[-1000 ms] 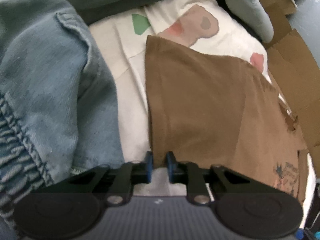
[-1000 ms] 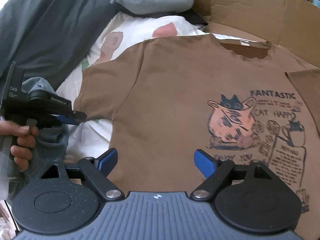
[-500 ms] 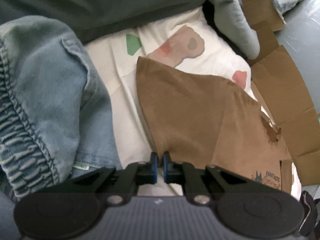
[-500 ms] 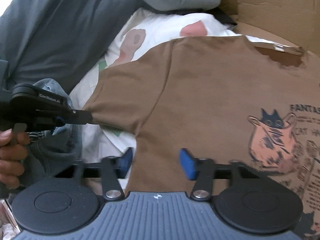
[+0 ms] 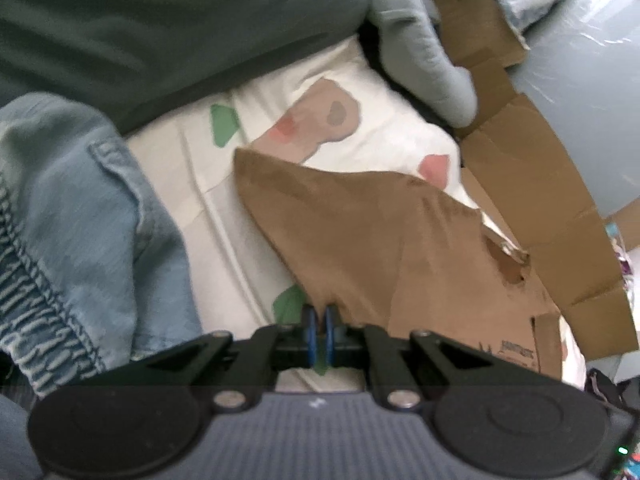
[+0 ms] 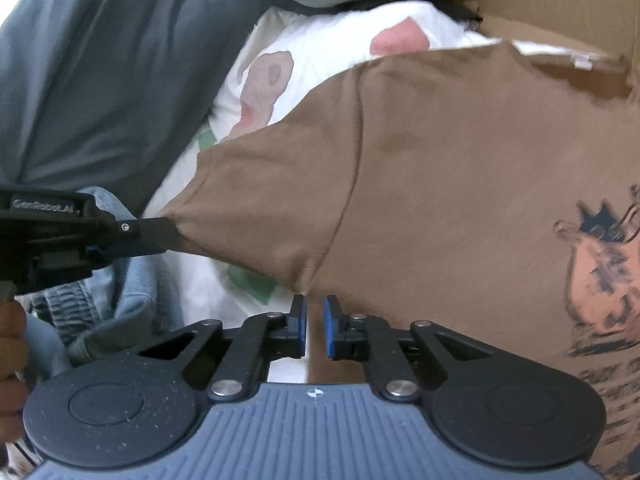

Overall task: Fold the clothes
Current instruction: 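Fold the held sleeve side over the shirt body with the left tool while the right tool pinches the shirt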

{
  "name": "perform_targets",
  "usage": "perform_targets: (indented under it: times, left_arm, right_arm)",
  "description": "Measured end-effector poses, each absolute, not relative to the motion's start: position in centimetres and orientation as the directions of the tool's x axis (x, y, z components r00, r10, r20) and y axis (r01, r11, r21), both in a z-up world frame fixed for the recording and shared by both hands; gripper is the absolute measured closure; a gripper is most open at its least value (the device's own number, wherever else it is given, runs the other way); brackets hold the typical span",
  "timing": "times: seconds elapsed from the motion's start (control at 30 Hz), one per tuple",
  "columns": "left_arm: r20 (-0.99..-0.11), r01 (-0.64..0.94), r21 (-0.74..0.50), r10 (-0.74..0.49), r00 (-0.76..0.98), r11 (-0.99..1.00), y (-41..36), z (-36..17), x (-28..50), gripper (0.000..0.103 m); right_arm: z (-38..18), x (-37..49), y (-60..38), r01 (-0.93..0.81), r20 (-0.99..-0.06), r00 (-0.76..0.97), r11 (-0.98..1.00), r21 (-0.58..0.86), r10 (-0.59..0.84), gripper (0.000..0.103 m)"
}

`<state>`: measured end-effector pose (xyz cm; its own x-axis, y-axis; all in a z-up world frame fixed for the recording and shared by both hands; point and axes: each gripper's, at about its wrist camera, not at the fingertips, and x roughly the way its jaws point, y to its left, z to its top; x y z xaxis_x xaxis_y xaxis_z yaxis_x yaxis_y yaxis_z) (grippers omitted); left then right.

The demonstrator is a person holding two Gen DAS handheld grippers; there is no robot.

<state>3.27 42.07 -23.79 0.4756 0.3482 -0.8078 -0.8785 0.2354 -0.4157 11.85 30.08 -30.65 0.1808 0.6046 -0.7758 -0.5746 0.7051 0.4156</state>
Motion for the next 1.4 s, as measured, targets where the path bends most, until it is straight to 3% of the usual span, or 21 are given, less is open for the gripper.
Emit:
perform_targets:
  times: [0.07,0.23,0.6,1.0,1.4]
  left_arm:
    - [-0.805,-0.875,-0.415,0.348,0.481,0.250,41.9,-23.4,3.6,0.098]
    - [-0.801,-0.872,-0.407,0.353,0.483,0.272,41.7,-23.0,4.1,0.098]
    - [-0.790,-0.838,-0.432,0.309,0.530,0.334,40.9,-22.9,5.8,0.099]
    - [-0.793,-0.764,-0.444,0.191,0.578,0.468,38.7,-23.3,10.1,0.099]
    - [-0.810,-0.721,-0.457,0.092,0.579,0.521,37.4,-25.7,14.2,0.099]
  right_arm:
    - [-30.9,11.9,30.5,-0.568,-0.776,0.181,0.708,0.419,0.604,0.101]
    - [-31.4,12.4,31.0,-0.540,-0.774,0.184,0.721,0.435,0.605,0.102]
    - [-33.8,12.0,30.8,-0.450,-0.783,0.178,0.757,0.474,0.596,0.103]
    - [-36.4,10.2,29.5,-0.306,-0.710,0.293,0.766,0.565,0.641,0.101]
    - [-37.4,10.2,28.2,-0.291,-0.659,0.328,0.736,0.611,0.677,0.098]
